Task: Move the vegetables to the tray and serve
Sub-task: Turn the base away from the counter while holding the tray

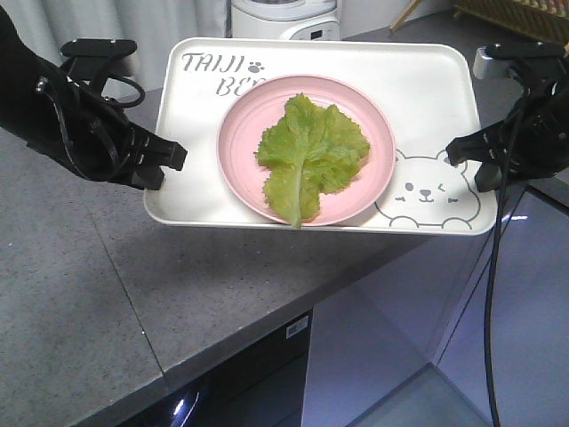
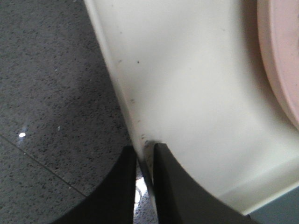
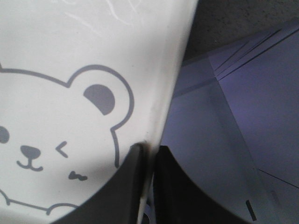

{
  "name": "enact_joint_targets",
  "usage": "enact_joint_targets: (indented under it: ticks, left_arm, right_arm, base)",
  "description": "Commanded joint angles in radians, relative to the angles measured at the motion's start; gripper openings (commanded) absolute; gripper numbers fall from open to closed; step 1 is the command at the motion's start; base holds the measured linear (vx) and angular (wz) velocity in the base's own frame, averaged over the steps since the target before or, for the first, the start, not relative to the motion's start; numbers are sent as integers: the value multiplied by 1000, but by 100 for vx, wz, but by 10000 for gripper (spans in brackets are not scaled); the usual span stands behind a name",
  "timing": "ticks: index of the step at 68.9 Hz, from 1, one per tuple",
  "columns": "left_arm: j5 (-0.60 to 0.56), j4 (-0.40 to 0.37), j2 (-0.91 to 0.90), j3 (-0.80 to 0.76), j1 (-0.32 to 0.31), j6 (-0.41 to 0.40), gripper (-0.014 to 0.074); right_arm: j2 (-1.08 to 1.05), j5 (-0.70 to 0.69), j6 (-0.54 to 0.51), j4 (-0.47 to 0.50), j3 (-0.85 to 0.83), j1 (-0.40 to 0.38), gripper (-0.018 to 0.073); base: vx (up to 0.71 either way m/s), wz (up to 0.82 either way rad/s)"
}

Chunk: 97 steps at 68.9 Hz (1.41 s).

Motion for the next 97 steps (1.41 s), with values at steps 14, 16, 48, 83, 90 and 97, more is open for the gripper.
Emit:
enact_joint_targets:
  ticks: [14, 16, 48, 83, 90, 97]
  left_arm:
    - [-114, -192, -45, -33, -35, 30, -6]
    - [-114, -192, -45, -33, -35, 30, -6]
    - [-114, -192, -45, -33, -35, 30, -6]
    - [-114, -193, -45, -33, -35, 30, -6]
    - [-114, -193, -45, -33, -35, 30, -6]
    - [-114, -193, -45, -33, -35, 30, -6]
  right_arm:
    - [-48, -59, -40, 196, -26, 26, -8]
    - [-48, -59, -40, 196, -26, 26, -8]
    - [-48, -59, -40, 196, -26, 26, -8]
    - [-48, -59, -40, 196, -26, 26, -8]
    - [-48, -59, -40, 196, -26, 26, -8]
    - [-48, -59, -40, 196, -26, 26, -8]
  base:
    - [-1, -25]
    - [-1, -25]
    - [-2, -27]
    - [-1, -25]
    - [-1, -23]
    - [-1, -23]
